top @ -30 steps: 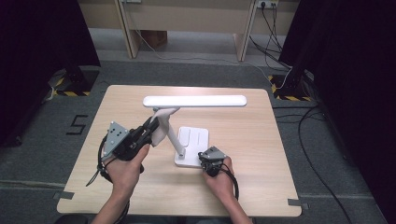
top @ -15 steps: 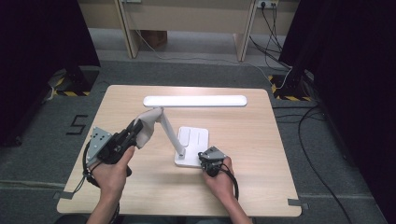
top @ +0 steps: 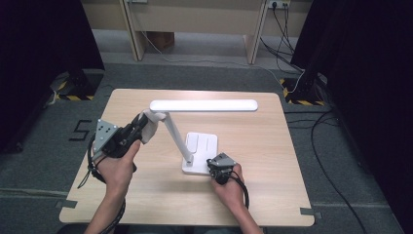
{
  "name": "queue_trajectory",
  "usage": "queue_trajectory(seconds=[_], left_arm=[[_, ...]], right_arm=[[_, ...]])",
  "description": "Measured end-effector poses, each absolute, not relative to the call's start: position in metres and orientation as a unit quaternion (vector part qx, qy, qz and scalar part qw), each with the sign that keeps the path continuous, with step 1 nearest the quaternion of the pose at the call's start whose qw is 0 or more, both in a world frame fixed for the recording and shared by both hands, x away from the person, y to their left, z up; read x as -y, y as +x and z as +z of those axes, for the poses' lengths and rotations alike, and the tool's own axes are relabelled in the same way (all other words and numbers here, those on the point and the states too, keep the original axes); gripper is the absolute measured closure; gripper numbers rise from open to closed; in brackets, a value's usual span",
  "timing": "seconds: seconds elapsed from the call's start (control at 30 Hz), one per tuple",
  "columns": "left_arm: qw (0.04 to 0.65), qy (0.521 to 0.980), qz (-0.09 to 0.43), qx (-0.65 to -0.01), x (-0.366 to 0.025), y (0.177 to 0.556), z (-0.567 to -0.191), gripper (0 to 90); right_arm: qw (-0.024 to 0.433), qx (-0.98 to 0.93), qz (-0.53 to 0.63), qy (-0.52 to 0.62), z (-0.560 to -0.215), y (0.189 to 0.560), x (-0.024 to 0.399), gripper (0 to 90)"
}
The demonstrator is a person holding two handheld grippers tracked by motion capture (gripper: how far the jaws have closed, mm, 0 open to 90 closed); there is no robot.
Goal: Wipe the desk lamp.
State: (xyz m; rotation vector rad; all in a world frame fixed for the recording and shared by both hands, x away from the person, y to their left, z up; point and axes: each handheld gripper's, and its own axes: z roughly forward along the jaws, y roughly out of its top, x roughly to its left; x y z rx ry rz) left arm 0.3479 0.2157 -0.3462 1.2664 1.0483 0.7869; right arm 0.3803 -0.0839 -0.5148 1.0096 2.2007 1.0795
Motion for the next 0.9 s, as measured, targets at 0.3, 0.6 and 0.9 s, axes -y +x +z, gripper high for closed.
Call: queue_trajectory(seconds=[0.3,0.6,0.9], left_arm=[[0.603,0.562,0.345,-0.449,-0.209,0.362,-0.337,81.4],[0.593,0.571,0.349,-0.447,-0.205,0.368,-0.336,81.3],[0.587,0.581,0.356,-0.437,-0.196,0.369,-0.337,81.1]], right_arm=[[0.245,-0.806,0.396,0.367,-0.515,0.381,0.084,88.9],[0.245,-0.806,0.395,0.367,-0.515,0.381,0.084,88.8],[0.244,-0.805,0.396,0.368,-0.515,0.381,0.084,88.6]])
